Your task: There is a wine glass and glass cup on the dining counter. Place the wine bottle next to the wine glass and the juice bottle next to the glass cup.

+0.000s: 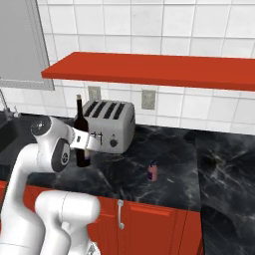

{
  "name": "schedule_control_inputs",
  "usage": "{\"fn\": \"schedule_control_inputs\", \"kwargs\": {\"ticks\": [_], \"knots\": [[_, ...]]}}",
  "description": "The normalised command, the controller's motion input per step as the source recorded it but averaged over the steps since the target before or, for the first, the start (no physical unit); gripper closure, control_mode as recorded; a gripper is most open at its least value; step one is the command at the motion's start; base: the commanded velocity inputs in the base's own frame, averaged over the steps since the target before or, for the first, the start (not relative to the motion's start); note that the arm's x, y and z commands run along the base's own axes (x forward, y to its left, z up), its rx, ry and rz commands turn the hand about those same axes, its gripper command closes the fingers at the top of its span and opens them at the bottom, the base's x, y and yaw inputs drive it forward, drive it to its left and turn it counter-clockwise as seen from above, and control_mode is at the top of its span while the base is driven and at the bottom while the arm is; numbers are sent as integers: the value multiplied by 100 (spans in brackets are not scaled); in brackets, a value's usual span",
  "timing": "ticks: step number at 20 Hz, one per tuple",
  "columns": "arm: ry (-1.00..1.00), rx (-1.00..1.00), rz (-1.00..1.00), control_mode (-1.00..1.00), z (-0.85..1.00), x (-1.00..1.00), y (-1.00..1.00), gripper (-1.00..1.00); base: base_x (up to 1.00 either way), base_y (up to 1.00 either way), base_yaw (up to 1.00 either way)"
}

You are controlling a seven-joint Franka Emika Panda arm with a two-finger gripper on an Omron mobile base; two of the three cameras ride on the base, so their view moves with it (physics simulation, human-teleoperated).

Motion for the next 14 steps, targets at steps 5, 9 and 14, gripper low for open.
{"fn": "schedule_control_inputs", "kwargs": {"ticks": [5,9,14], "knots": [[0,0,6,-100,3,-19,1,100,0,0,0],[0,0,0,-100,0,0,0,100,0,0,0],[0,0,0,100,0,0,0,100,0,0,0]]}}
